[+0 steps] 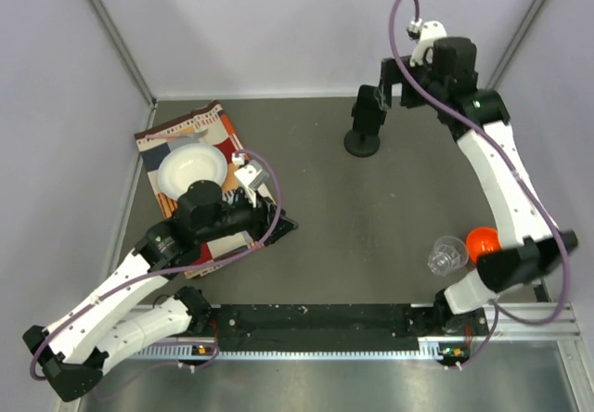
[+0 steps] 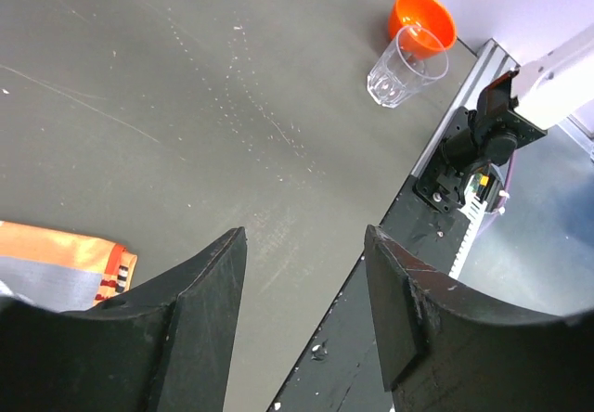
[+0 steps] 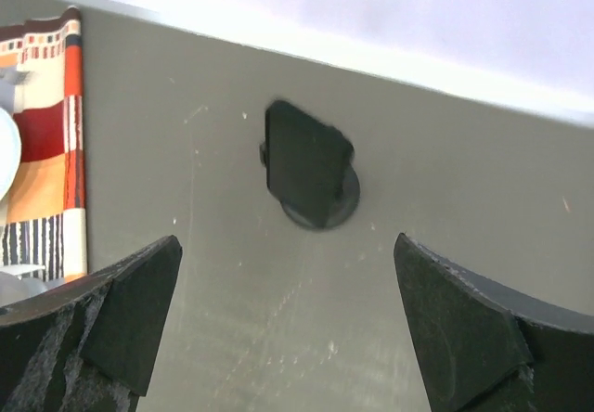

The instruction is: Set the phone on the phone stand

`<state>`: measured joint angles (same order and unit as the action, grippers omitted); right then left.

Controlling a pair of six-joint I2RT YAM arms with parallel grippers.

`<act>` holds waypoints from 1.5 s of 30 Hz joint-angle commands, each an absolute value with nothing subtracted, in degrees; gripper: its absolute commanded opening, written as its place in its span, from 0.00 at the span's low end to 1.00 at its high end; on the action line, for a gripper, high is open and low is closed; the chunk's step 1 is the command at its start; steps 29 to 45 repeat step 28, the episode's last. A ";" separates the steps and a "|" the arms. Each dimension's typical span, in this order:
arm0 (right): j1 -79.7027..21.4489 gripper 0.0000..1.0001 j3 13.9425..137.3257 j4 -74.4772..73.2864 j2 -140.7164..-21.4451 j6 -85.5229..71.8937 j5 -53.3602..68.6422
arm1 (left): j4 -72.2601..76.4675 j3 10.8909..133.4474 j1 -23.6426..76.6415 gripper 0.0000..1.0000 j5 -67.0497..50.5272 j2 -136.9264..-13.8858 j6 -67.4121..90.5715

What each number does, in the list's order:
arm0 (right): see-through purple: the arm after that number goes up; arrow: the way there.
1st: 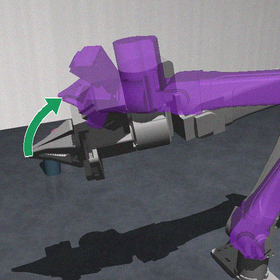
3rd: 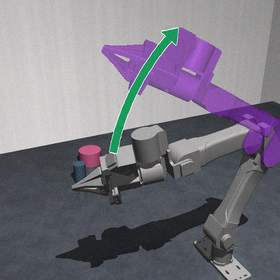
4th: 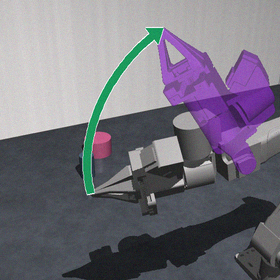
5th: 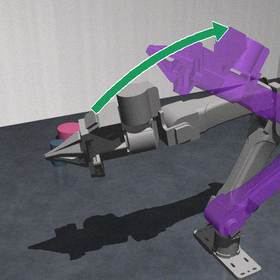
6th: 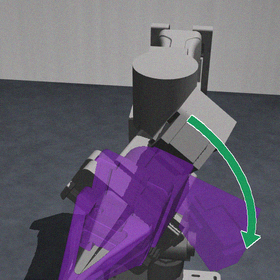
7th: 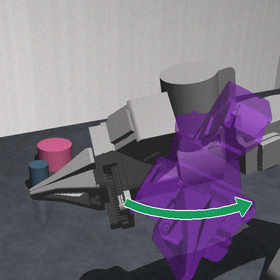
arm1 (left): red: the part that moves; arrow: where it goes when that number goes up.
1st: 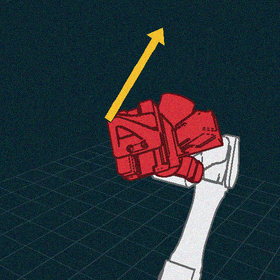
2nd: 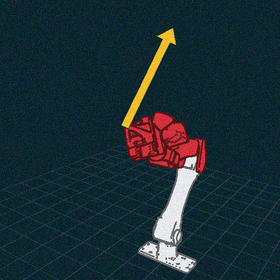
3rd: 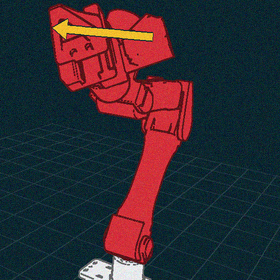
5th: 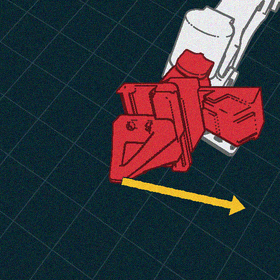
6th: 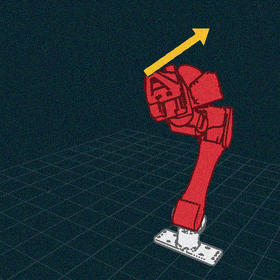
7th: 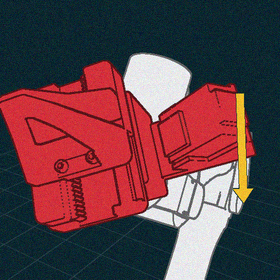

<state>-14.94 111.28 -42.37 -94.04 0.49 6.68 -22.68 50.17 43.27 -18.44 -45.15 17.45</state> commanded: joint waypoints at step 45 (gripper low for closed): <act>-35.68 0.99 41.31 -28.21 -13.81 -21.01 -24.71 | -16.36 47.38 43.07 0.79 -4.92 -20.14 18.63</act>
